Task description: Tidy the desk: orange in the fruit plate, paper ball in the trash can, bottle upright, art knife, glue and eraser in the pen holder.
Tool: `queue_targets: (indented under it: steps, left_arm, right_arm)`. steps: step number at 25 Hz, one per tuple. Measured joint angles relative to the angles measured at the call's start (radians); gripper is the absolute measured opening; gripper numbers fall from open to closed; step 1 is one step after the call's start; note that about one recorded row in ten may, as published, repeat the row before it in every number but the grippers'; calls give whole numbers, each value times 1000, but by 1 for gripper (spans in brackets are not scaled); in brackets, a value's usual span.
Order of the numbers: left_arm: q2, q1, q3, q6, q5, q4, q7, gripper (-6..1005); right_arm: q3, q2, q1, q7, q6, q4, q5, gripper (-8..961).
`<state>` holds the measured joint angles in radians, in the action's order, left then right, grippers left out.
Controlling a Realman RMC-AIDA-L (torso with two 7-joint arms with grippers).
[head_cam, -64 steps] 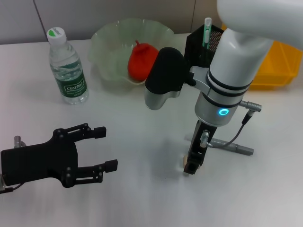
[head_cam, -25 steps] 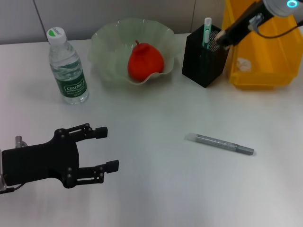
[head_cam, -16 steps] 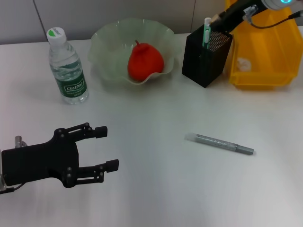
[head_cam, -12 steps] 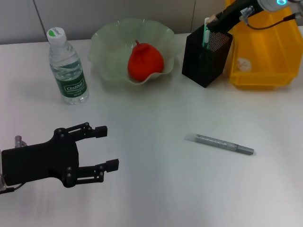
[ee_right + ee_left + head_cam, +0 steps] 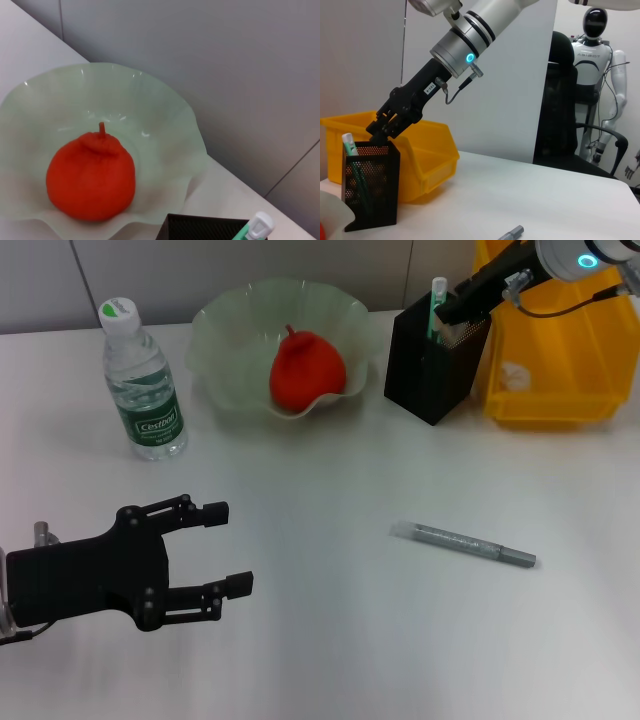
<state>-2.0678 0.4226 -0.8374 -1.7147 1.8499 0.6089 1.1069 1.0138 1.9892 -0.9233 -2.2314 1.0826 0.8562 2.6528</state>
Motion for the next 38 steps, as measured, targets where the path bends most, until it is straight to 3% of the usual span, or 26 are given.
queue_targets:
  steps: [5, 9, 12, 15, 18, 22, 25, 38]
  left_arm:
    - [0, 1, 1, 0, 0, 0, 3, 827]
    - [0, 2, 0, -1, 0, 0, 5, 827]
    - [0, 2, 1, -7, 0, 0, 6, 827]
    - [0, 2, 1, -9, 0, 0, 7, 827]
    - [0, 3, 0, -9, 0, 0, 2, 827]
    - [0, 6, -7, -9, 0, 0, 1, 827]
    - [0, 4, -8, -12, 0, 0, 4, 827]
    - [0, -3, -8, -13, 0, -12, 0, 827]
  right_arm:
    - [-1, 0, 5, 0, 2, 10, 0, 420]
    - [5, 5, 6, -40, 99, 96, 5, 504]
    - [38, 27, 19, -132, 251, 237, 42, 568]
    - [90, 65, 22, -207, 410, 362, 114, 631]
    - [162, 88, 13, -258, 549, 422, 156, 662]
    - [267, 93, 4, -304, 628, 383, 153, 692]
    - [332, 96, 10, -294, 604, 255, 71, 691]
    - [413, 95, 10, -244, 461, 87, -2, 688]
